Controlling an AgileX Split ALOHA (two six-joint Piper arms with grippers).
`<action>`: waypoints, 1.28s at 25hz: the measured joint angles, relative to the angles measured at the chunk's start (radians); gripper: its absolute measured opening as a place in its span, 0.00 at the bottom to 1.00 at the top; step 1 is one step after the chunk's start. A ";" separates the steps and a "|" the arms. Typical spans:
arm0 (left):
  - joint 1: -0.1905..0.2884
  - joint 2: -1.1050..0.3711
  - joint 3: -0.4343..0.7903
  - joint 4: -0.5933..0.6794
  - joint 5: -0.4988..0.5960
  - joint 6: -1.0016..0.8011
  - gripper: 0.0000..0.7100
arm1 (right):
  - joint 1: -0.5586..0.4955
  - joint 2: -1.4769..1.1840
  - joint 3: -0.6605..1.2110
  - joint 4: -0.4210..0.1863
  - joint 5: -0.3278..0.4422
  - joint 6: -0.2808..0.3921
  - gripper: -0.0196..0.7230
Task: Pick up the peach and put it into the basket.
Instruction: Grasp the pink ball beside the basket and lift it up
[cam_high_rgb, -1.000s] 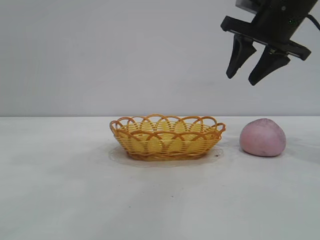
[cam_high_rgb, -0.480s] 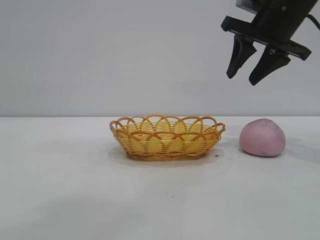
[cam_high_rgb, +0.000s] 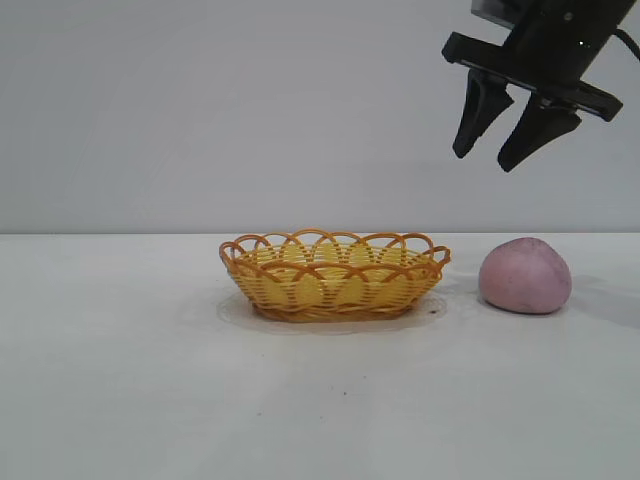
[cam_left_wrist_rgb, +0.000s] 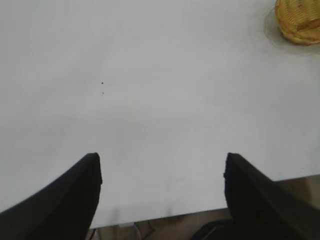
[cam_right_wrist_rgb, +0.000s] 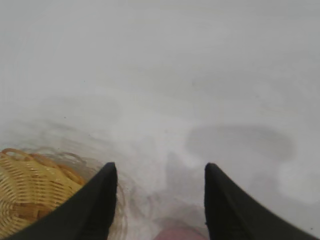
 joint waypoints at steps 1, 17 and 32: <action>0.000 -0.035 0.008 0.000 0.000 0.000 0.64 | 0.000 0.000 0.000 0.000 0.002 0.000 0.48; 0.000 -0.169 0.169 0.027 -0.080 -0.014 0.64 | 0.000 0.000 0.000 -0.003 0.035 -0.031 0.48; 0.009 -0.169 0.174 0.030 -0.097 -0.028 0.64 | 0.000 -0.055 0.000 -0.051 0.109 -0.103 0.48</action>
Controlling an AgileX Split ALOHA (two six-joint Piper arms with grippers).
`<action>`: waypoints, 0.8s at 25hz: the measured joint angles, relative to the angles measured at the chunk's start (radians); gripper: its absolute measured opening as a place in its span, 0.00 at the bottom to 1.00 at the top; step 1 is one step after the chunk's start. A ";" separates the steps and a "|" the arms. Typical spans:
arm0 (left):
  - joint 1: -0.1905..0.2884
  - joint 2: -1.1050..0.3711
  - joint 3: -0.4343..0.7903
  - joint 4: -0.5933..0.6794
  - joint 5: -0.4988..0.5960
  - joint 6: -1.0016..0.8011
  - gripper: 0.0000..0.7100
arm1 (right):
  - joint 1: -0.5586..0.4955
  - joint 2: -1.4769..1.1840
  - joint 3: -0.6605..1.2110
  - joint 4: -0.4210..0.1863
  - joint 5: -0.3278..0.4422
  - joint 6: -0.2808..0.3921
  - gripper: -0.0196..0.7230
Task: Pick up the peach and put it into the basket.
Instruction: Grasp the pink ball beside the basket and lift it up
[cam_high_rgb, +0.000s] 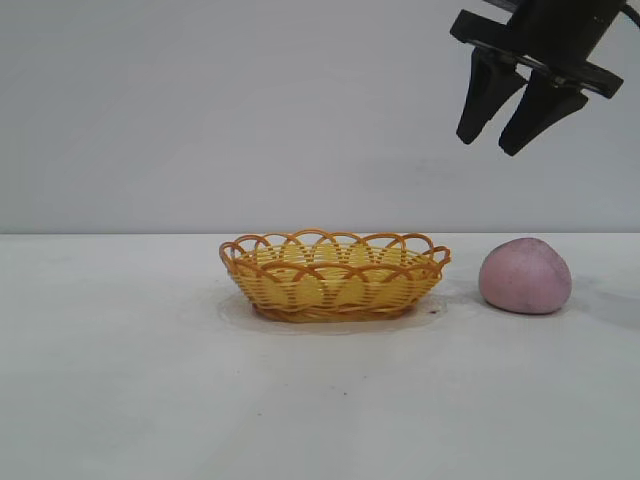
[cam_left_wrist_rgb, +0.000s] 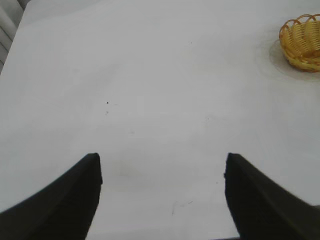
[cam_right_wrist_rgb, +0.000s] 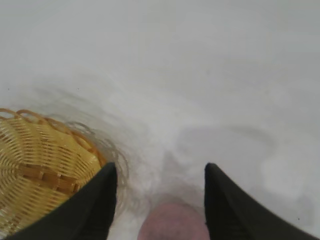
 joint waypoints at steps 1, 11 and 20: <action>0.012 0.000 0.000 0.000 0.000 0.000 0.64 | 0.000 -0.003 0.000 -0.015 0.010 0.000 0.48; 0.048 0.000 0.000 0.000 0.000 0.000 0.64 | 0.000 -0.061 0.000 -0.155 0.230 -0.001 0.48; 0.048 0.000 0.000 0.000 0.000 0.000 0.64 | 0.000 -0.054 -0.010 -0.268 0.292 0.176 0.42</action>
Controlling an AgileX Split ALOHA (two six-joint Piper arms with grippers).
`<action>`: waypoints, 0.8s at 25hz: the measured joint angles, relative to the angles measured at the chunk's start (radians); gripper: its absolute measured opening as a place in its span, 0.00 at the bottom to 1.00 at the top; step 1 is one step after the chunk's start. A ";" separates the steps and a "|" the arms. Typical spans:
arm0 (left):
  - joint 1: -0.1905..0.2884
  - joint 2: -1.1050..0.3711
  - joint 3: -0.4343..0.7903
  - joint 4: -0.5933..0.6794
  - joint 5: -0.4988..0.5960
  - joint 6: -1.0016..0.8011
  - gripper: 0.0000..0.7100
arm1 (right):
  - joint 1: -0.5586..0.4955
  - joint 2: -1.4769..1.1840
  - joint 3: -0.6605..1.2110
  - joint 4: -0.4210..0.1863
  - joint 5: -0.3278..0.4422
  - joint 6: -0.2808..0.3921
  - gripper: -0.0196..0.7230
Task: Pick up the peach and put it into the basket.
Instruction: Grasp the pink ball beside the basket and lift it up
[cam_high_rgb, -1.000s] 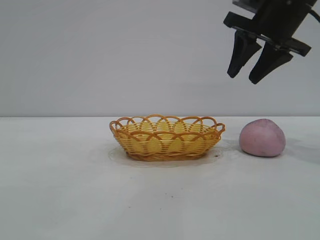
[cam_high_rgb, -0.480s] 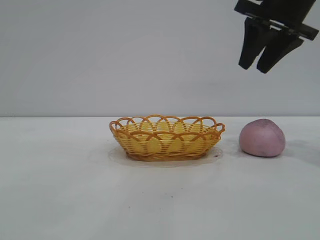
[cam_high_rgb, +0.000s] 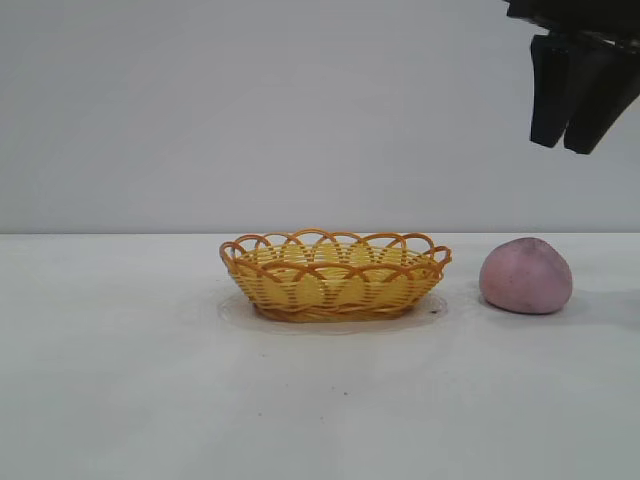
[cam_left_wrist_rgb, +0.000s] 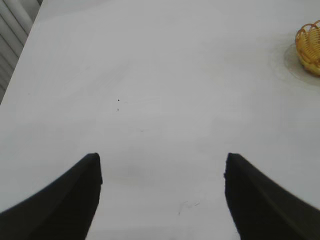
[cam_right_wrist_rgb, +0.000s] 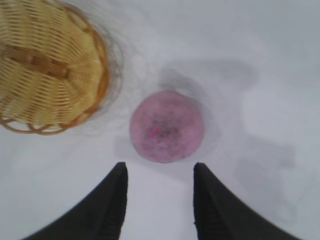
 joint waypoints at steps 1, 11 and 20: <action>0.000 0.000 0.000 0.000 0.000 0.000 0.64 | 0.000 0.008 -0.010 0.000 0.002 0.017 0.42; 0.000 0.000 0.000 0.000 0.000 0.000 0.64 | 0.040 0.148 -0.141 -0.045 0.099 0.189 0.42; 0.000 0.000 0.000 0.000 0.000 0.000 0.64 | 0.094 0.196 -0.150 -0.165 0.123 0.301 0.42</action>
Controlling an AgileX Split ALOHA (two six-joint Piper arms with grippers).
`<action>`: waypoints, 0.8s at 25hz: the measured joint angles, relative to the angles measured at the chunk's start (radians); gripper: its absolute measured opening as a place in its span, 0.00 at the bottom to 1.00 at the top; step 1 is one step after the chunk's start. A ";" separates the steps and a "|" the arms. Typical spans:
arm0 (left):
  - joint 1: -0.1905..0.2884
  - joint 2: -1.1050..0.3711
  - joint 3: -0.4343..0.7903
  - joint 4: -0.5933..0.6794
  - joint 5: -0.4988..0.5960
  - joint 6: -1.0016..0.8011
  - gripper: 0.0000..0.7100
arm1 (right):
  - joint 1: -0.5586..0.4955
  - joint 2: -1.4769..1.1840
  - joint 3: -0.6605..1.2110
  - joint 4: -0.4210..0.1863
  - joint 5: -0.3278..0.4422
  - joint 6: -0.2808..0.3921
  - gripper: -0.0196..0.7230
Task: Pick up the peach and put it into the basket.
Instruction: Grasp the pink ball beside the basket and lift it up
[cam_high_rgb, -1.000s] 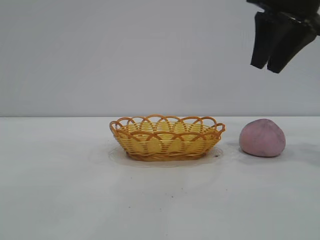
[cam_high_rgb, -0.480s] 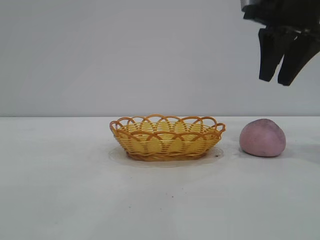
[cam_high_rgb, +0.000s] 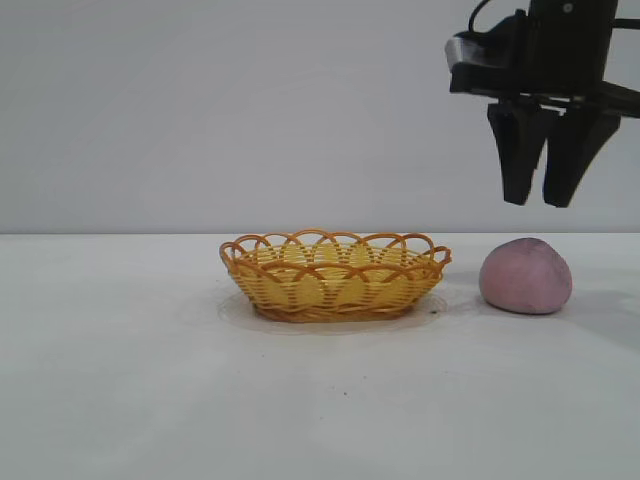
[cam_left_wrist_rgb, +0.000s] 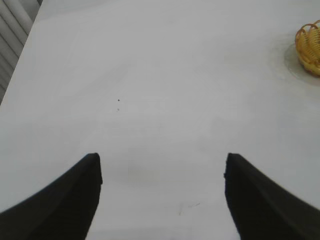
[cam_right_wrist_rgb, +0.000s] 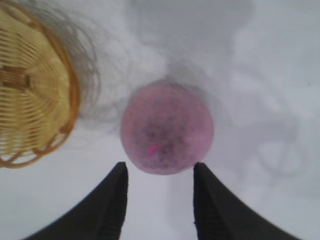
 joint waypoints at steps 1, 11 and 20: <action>0.000 0.000 0.000 0.000 0.000 0.000 0.64 | 0.000 0.007 0.000 -0.001 0.000 0.000 0.42; 0.000 0.000 0.000 0.000 0.000 0.000 0.64 | 0.000 0.083 0.000 0.052 -0.030 -0.029 0.42; 0.000 0.000 0.000 0.000 0.000 0.000 0.64 | 0.000 0.105 -0.040 -0.021 -0.015 -0.030 0.03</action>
